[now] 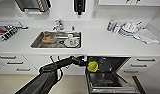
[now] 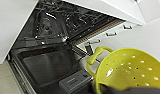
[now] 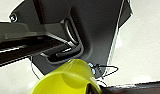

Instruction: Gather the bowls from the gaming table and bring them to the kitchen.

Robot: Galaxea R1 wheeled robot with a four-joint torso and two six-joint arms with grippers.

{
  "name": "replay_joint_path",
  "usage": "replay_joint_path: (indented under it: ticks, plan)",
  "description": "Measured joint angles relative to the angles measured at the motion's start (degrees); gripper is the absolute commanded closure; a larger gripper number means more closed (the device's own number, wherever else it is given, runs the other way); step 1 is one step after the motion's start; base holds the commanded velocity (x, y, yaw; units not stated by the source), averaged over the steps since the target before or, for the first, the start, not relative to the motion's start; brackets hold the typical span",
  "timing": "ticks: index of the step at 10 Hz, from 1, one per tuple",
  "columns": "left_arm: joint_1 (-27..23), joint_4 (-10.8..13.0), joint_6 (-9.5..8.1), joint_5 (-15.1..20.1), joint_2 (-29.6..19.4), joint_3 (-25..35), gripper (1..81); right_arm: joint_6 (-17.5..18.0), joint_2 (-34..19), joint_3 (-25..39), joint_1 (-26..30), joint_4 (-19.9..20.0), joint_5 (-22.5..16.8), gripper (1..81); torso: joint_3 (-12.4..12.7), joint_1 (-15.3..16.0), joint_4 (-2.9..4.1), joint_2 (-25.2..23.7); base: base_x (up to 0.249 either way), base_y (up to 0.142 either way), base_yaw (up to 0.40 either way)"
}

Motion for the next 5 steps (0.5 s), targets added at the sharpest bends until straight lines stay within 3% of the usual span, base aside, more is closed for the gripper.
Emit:
replay_joint_path:
  ticks: [3,5]
  plan:
    - [-0.01,-0.34,-0.02,-0.13,0.22,7.58,1.0,0.00,0.00,0.00,0.24,0.00,0.00,81.1,0.00,0.00,0.00,0.00,0.000,0.000,0.000]
    - [0.00,-0.52,-0.02,-0.15,0.13,8.39,1.0,0.00,0.01,0.00,0.22,0.00,0.00,81.1,0.00,0.00,0.00,0.00,0.000,0.000,0.000]
